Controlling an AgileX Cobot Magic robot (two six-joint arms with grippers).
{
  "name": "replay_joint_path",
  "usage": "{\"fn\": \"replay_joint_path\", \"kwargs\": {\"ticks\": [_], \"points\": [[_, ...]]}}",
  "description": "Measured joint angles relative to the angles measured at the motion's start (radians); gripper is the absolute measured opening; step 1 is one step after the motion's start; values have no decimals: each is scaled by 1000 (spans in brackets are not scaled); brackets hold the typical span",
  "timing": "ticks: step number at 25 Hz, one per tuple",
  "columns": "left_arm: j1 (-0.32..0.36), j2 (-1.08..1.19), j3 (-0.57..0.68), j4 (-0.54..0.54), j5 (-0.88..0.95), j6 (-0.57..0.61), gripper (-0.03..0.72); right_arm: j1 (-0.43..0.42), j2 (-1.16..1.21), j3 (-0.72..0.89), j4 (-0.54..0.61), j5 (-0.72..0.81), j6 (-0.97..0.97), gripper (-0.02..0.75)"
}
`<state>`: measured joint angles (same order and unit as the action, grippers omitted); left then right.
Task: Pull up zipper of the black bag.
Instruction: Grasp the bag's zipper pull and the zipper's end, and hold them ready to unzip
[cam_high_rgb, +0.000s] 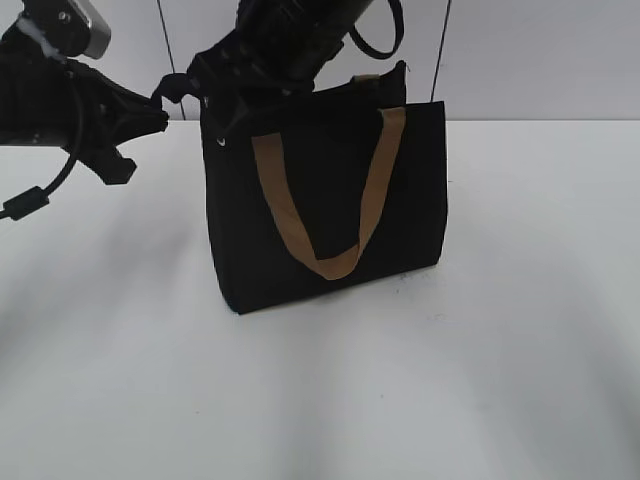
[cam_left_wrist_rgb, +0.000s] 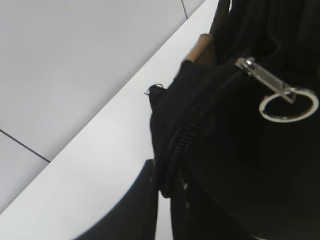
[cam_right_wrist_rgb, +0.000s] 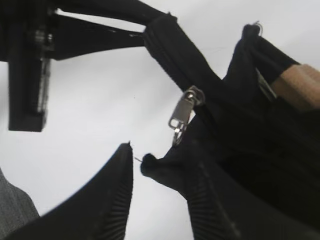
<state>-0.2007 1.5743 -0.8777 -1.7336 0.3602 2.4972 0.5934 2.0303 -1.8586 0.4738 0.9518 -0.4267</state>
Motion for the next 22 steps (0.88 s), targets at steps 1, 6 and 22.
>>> {"fn": "replay_joint_path", "kwargs": {"ticks": [1, 6, 22], "points": [[0, 0, 0, 0, 0, 0, 32, 0, 4, 0, -10, -2, 7, 276], [0, 0, 0, 0, 1, -3, 31, 2, 14, 0, -11, -20, 22, 275], [0, -2, 0, 0, 2, -9, 31, 5, 27, 0, -9, -67, 54, 275]]}}
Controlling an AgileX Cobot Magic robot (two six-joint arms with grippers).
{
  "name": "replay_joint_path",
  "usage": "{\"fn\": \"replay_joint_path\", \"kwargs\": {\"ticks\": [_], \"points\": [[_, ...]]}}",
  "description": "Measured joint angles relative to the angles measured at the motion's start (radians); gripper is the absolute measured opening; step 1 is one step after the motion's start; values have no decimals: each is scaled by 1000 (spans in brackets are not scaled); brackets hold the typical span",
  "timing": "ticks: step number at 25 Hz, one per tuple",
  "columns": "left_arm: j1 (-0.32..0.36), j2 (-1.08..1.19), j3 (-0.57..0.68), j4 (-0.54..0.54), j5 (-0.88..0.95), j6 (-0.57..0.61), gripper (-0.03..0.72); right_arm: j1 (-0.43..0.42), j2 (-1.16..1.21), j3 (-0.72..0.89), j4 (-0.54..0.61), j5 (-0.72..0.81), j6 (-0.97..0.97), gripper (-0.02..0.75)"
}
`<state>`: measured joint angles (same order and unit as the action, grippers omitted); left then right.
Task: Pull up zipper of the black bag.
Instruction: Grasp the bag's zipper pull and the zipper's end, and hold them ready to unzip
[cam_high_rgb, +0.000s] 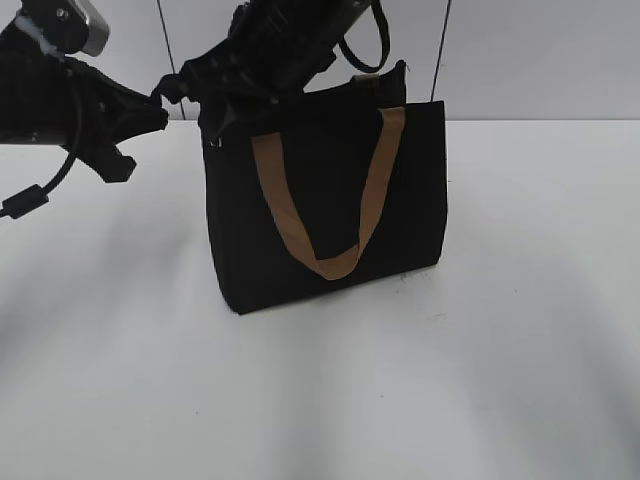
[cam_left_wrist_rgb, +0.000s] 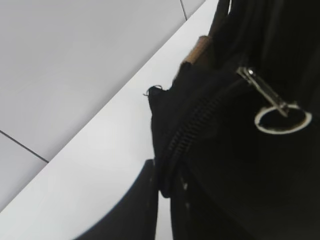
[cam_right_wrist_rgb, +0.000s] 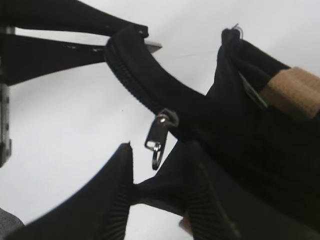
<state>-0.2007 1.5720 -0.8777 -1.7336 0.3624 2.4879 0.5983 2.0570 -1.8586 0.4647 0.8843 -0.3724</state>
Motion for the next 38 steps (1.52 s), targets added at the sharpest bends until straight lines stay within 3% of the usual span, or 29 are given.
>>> {"fn": "replay_joint_path", "kwargs": {"ticks": [15, 20, 25, 32, 34, 38], "points": [[0, -65, 1, 1, 2, -45, 31, 0, 16, 0, 2, -9, 19, 265], [0, -79, 1, 1, 4, -88, 31, 0, 16, 0, 0, -37, 20, 177], [0, -79, 1, 1, 4, -96, 31, 0, 16, 0, -27, -41, 20, 6], [-1, -79, 1, 9, -12, -141, 30, 0, 16, 0, -46, -40, 20, -1], [-1, -79, 1, 74, -29, -221, 30, 0, 15, 0, -46, -40, 20, -1], [-1, -79, 1, 342, -24, -510, 30, 0, 5, 0, -56, -27, 20, -1]]}}
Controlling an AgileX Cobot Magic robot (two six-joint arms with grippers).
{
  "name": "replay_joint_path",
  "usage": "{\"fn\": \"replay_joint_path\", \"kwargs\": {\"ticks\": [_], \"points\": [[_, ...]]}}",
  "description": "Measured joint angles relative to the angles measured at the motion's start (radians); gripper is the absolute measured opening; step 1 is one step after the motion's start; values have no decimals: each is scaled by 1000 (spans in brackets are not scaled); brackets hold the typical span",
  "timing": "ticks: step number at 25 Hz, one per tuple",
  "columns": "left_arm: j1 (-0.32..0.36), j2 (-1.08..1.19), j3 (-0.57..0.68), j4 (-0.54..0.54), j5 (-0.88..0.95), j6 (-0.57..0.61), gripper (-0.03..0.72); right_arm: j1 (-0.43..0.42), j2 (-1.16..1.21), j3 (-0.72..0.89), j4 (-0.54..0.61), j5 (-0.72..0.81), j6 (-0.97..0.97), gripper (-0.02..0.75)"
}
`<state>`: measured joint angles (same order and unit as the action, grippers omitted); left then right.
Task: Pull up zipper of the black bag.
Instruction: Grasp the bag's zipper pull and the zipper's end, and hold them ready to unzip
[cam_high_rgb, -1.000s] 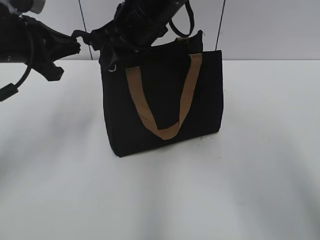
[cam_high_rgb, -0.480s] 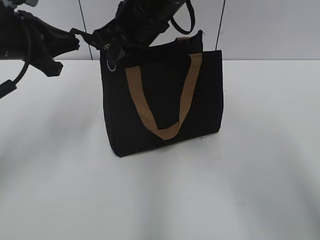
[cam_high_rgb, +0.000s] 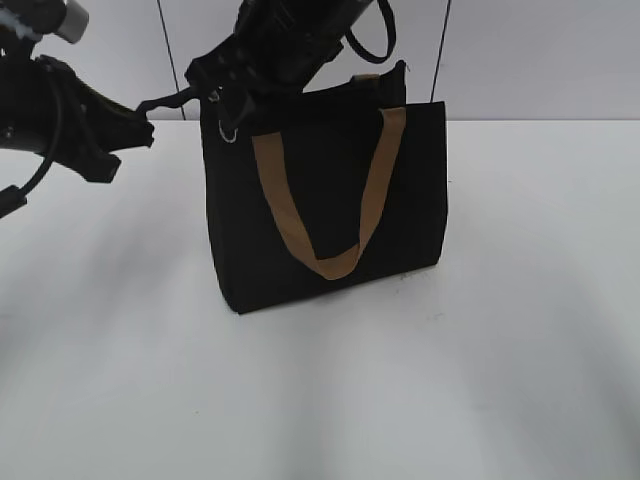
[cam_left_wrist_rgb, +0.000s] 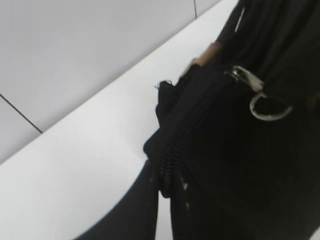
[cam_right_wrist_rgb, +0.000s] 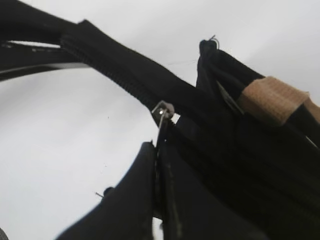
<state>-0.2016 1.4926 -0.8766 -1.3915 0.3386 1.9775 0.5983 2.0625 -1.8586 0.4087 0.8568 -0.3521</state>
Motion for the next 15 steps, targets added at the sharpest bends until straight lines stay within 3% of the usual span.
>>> {"fn": "replay_joint_path", "kwargs": {"ticks": [5, 9, 15], "points": [[-1, 0, 0, 366, 97, -334, 30, -12, -1, 0, -20, 38, 16, -1], [-1, 0, 0, 589, 116, -550, 30, -30, -3, 0, -16, 57, 19, -1], [37, -1, 0, 699, 140, -678, 30, -60, -19, 0, -9, 72, 21, -1]]}}
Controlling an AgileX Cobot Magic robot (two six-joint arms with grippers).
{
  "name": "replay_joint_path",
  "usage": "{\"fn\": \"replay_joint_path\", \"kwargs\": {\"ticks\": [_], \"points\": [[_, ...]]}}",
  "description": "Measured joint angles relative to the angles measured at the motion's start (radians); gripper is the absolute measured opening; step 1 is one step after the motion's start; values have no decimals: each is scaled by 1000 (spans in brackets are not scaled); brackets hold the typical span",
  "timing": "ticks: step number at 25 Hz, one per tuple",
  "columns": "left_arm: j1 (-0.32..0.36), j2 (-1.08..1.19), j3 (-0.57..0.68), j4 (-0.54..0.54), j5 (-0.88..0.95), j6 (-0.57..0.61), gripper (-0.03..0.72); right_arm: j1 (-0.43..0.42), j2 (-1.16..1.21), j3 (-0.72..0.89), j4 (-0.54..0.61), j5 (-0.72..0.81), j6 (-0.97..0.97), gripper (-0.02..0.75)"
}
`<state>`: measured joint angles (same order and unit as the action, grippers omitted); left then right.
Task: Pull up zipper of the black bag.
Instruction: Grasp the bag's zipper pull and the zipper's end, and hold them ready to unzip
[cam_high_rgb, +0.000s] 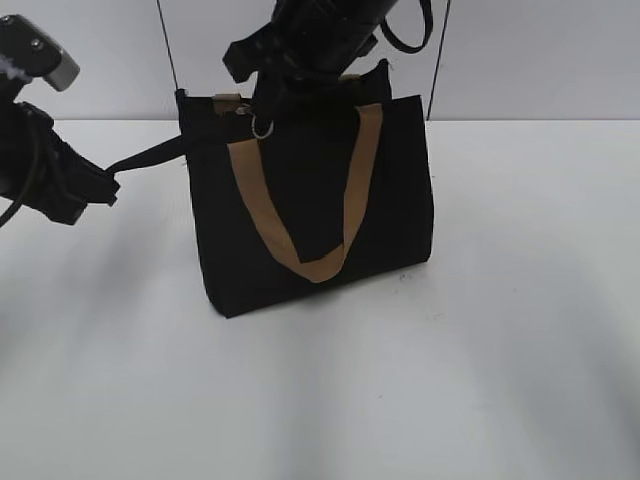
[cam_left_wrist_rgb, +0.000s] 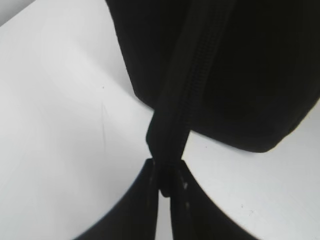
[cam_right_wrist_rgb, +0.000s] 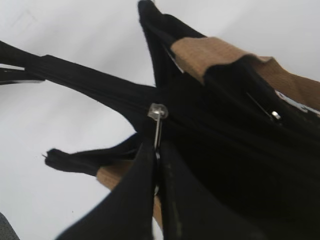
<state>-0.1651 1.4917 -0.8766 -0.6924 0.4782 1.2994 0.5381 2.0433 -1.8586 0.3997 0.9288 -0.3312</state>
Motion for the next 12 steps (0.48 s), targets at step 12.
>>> {"fn": "replay_joint_path", "kwargs": {"ticks": [12], "points": [[12, 0, 0, 8, 10, -9, 29, -136, -2, 0, -56, 55, 1, -1]]}}
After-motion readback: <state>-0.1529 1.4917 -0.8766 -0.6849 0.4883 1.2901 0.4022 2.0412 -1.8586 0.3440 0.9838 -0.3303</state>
